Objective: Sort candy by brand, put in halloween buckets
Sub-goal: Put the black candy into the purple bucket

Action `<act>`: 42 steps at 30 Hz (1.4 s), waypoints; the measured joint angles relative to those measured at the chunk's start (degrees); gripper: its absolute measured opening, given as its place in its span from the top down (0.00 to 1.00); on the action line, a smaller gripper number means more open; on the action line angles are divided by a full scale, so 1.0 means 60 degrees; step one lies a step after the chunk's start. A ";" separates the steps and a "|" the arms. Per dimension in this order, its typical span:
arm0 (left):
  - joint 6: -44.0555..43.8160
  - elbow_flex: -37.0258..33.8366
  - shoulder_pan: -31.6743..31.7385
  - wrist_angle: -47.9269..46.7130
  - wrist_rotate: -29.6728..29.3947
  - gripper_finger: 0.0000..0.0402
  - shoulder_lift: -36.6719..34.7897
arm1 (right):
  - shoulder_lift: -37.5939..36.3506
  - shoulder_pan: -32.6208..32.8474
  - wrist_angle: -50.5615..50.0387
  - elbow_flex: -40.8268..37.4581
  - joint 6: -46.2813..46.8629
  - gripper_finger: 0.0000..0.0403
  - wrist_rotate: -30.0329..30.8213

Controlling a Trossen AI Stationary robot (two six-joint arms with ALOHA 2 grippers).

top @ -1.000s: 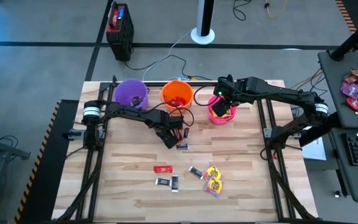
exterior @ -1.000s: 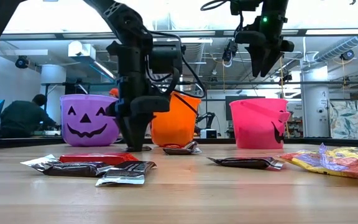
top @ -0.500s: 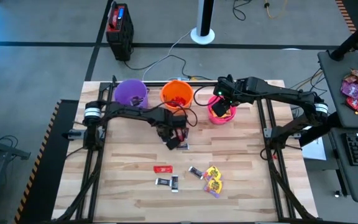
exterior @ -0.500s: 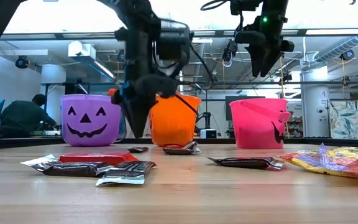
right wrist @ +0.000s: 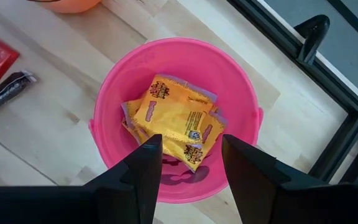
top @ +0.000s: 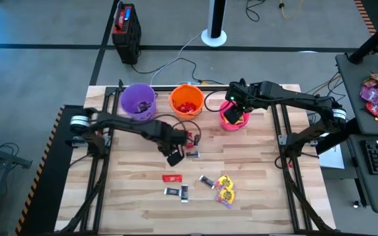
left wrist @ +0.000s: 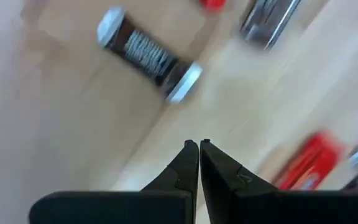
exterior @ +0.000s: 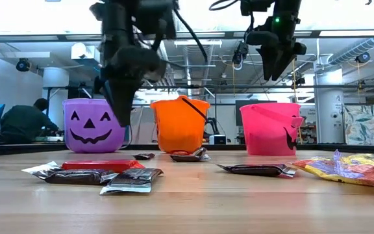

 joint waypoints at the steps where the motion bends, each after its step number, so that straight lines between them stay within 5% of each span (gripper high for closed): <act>1: -0.0564 -0.0465 -0.0061 0.0866 -0.0066 1.00 -0.0338 | 0.0000 0.0000 0.0000 0.0000 -0.0006 0.60 -0.0004; 5: -0.3085 -0.2145 -0.0087 0.4273 -0.0417 1.00 -0.1484 | -0.0006 0.0000 0.0058 -0.0006 -0.0213 0.60 -0.0004; 9: -0.5440 -0.2585 0.0064 0.4203 -0.1509 1.00 -0.1686 | -0.0012 0.0000 0.0353 -0.0008 -0.0558 0.60 -0.0010; 16: -0.5784 -0.2582 0.0391 0.4098 -0.1547 0.93 -0.0884 | -0.0007 0.0000 0.0889 -0.0011 -0.1059 0.60 -0.0359; 31: -0.5440 -0.2391 0.0552 0.4794 -0.1735 0.54 0.0626 | -0.0007 0.0000 0.0950 -0.0011 -0.1777 0.60 -0.0783; 36: -0.5203 -0.2280 0.0524 0.4357 -0.1893 0.62 0.1131 | -0.0007 0.0000 0.0936 -0.0015 -0.2006 0.60 -0.0967; 42: -0.4890 -0.2276 0.0336 0.4232 -0.2123 0.89 0.1182 | -0.0007 0.0000 0.0933 -0.0015 -0.2178 0.60 -0.1012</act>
